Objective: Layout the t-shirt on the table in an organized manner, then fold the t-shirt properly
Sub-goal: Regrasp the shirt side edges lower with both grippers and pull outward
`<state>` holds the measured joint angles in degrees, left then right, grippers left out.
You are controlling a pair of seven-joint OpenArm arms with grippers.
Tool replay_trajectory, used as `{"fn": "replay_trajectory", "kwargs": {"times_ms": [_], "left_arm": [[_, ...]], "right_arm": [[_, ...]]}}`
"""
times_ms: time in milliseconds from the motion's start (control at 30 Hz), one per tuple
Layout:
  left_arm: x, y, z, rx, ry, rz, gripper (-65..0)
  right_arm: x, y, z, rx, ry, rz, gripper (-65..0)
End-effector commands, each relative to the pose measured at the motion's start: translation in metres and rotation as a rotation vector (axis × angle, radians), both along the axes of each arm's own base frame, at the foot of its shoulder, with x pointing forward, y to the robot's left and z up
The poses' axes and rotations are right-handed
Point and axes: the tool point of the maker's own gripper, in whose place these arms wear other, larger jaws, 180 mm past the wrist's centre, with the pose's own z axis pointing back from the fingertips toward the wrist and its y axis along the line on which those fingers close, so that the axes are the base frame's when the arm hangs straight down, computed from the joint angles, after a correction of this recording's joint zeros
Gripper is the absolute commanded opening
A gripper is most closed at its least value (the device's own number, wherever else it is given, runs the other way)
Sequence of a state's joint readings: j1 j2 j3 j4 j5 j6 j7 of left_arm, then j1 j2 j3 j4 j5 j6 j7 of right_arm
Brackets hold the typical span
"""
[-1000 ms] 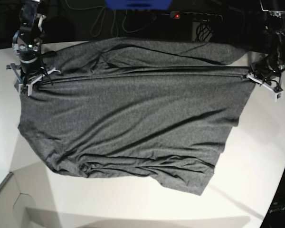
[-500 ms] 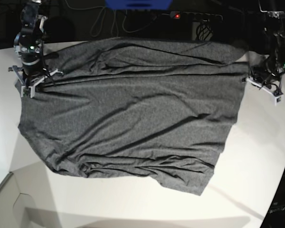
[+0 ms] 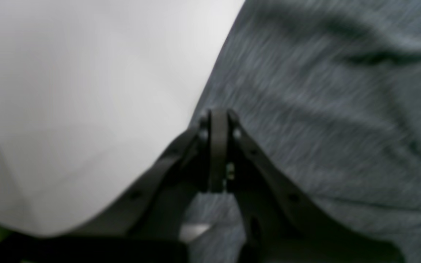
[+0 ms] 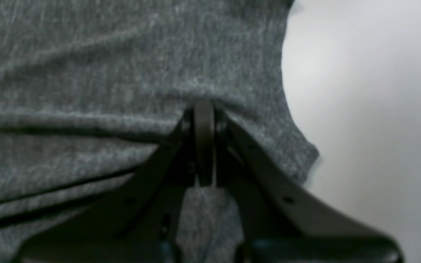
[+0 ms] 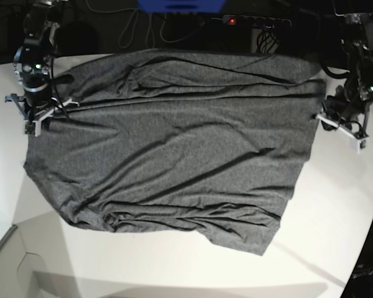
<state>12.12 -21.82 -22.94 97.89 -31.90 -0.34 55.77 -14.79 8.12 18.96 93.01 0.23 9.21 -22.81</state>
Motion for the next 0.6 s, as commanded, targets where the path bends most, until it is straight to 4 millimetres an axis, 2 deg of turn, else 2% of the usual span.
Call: {"fn": "replay_trajectory", "kwargs": {"times_ms": [0,100,167,200,300,433,567], "left_arm": [[0.021,-0.004,0.024,0.002,-0.088,-0.01,-65.0],[0.054,-0.018,0.048,-0.047,-0.192,0.007,-65.0],[0.074,-0.026,0.061,-0.074,-0.246,0.01,-65.0],[0.084,-0.031,0.064,-0.099,-0.263,0.017,-65.0],[0.117,-0.041,0.063,-0.189,-0.277,0.051,-65.0],[0.162,-0.052,0.054,-0.306,-0.245,0.091,-65.0],[0.205,-0.065,0.039,-0.374,-0.233,0.133,-65.0]], "right_arm": [[0.02,-0.005,0.023,-0.024,-0.083,0.005,-65.0],[0.043,-0.01,0.041,-0.047,-0.131,0.028,-65.0],[0.067,0.004,0.052,-0.037,-0.162,0.103,-65.0],[0.082,0.011,0.058,-0.029,-0.179,0.146,-65.0],[0.114,0.021,0.059,0.012,-0.172,0.209,-65.0],[0.149,0.029,0.036,0.105,-0.082,0.243,-65.0],[0.157,0.032,0.015,0.162,-0.027,0.233,-65.0]]}}
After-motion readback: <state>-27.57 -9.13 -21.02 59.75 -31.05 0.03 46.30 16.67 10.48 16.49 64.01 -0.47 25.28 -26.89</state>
